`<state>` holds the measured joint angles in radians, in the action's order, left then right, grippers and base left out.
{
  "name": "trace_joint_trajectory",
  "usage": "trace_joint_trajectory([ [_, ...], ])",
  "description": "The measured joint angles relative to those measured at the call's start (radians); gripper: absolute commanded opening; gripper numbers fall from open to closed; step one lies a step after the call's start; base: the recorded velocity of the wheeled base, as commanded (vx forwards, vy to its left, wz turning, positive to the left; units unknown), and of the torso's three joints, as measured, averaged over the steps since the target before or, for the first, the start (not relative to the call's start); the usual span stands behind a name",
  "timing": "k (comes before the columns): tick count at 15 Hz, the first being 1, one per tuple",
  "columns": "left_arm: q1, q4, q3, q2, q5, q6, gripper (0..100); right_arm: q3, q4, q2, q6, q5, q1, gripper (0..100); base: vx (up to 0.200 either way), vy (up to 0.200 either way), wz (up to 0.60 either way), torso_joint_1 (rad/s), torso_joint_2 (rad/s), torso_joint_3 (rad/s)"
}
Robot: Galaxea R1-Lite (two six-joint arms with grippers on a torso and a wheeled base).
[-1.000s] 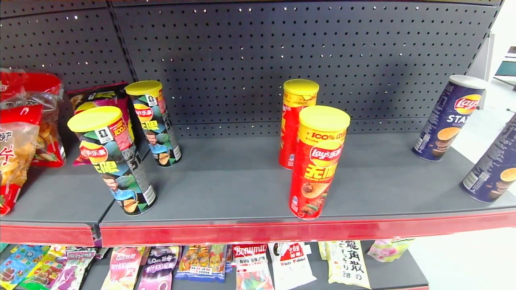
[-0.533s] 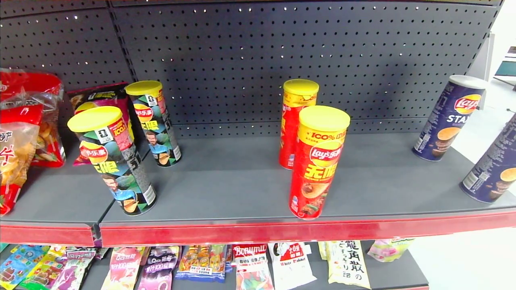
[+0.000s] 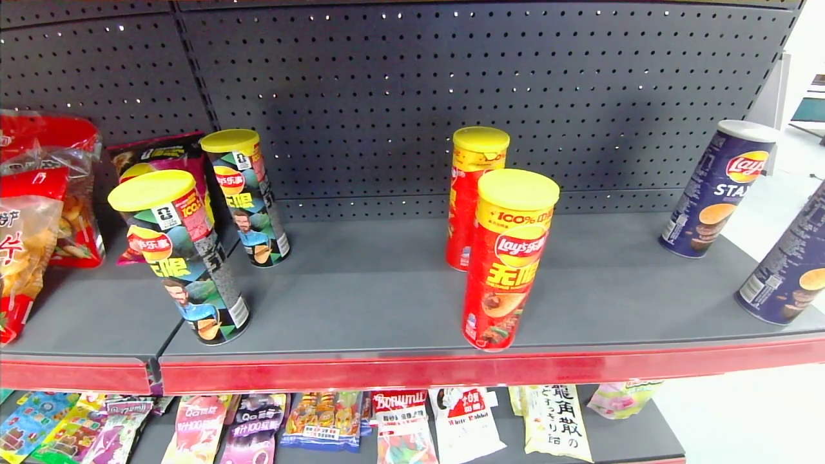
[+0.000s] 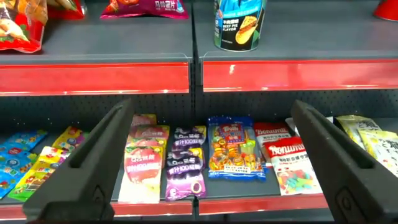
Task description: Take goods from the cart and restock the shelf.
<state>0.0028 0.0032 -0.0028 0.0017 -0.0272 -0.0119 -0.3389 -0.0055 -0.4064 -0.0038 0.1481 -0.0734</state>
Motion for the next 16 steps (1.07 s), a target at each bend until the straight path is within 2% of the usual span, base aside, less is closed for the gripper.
trace_joint_trajectory([
  [7, 0.0, 0.0, 0.0, 0.0, 0.0, 0.0, 100, -0.249, -0.024, -0.654, -0.035, -0.016, -0.24, 100, 0.0, 0.0, 0.0, 0.0, 0.0, 0.0],
  [11, 0.0, 0.0, 0.0, 0.0, 0.0, 0.0, 100, -0.351, -0.105, -0.937, -0.038, -0.02, -0.291, 100, 0.0, 0.0, 0.0, 0.0, 0.0, 0.0],
  [16, 0.0, 0.0, 0.0, 0.0, 0.0, 0.0, 100, -0.403, -0.136, -1.124, -0.041, -0.082, -0.329, 100, 0.0, 0.0, 0.0, 0.0, 0.0, 0.0],
])
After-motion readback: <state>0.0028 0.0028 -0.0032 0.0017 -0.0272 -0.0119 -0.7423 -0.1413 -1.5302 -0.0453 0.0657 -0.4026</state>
